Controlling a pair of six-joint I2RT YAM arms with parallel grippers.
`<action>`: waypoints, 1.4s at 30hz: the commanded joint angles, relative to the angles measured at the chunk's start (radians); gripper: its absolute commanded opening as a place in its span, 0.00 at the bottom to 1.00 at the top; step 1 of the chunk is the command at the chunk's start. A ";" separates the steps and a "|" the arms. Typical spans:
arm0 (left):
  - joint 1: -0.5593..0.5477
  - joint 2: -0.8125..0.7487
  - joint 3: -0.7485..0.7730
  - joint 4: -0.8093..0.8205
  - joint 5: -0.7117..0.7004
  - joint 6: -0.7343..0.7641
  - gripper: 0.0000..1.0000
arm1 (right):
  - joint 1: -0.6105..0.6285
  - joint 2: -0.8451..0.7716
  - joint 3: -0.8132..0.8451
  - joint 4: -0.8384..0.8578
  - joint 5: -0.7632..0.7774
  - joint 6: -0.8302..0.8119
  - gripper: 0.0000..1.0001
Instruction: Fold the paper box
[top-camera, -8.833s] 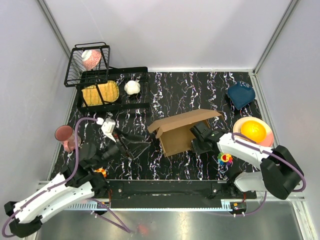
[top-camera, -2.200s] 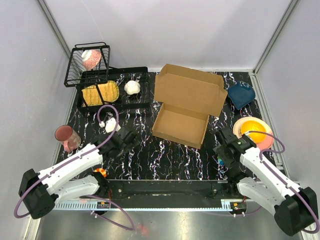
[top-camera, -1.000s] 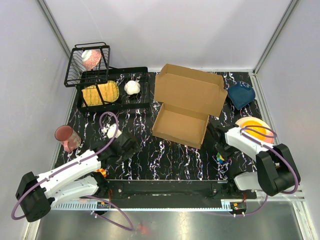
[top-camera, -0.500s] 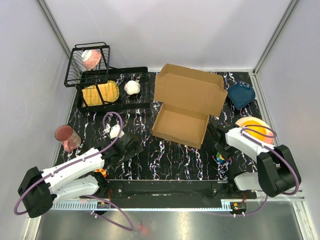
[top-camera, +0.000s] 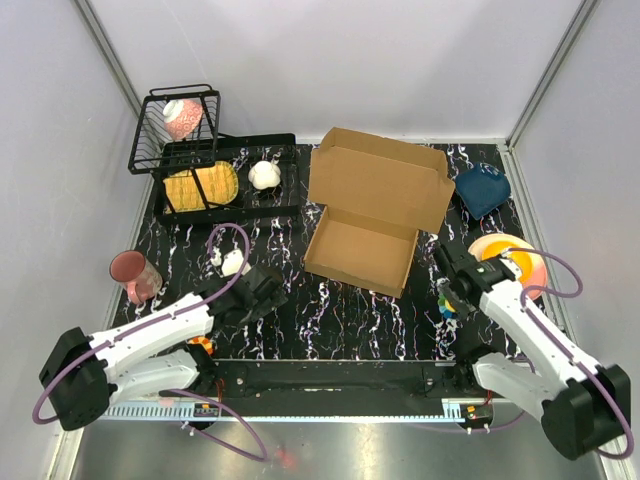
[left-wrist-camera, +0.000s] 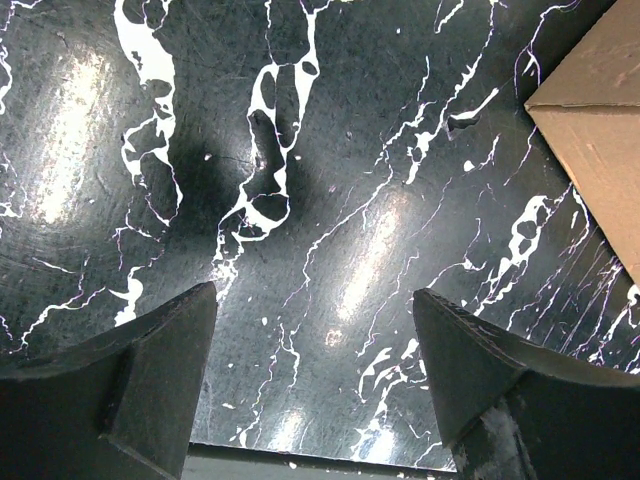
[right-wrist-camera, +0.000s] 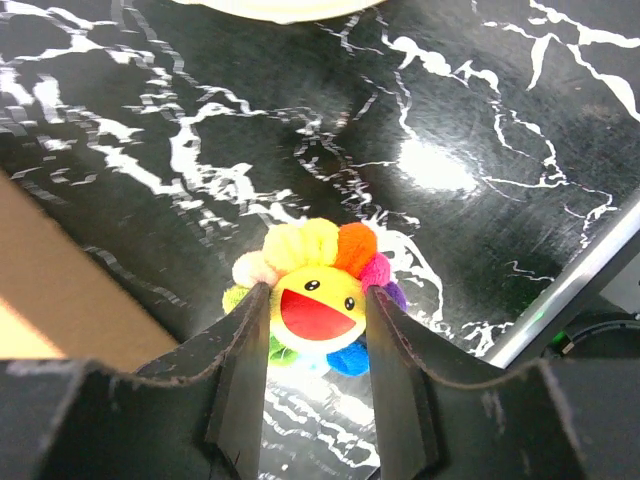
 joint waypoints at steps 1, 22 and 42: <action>-0.004 0.010 0.055 0.019 -0.022 0.000 0.82 | -0.003 -0.119 0.113 -0.079 -0.015 -0.074 0.17; -0.004 0.016 0.140 -0.117 -0.100 -0.035 0.82 | 0.273 0.583 0.766 0.245 -0.062 -0.416 0.19; -0.004 0.015 0.124 -0.143 -0.128 -0.041 0.83 | 0.262 0.804 0.816 0.328 -0.032 -0.499 0.56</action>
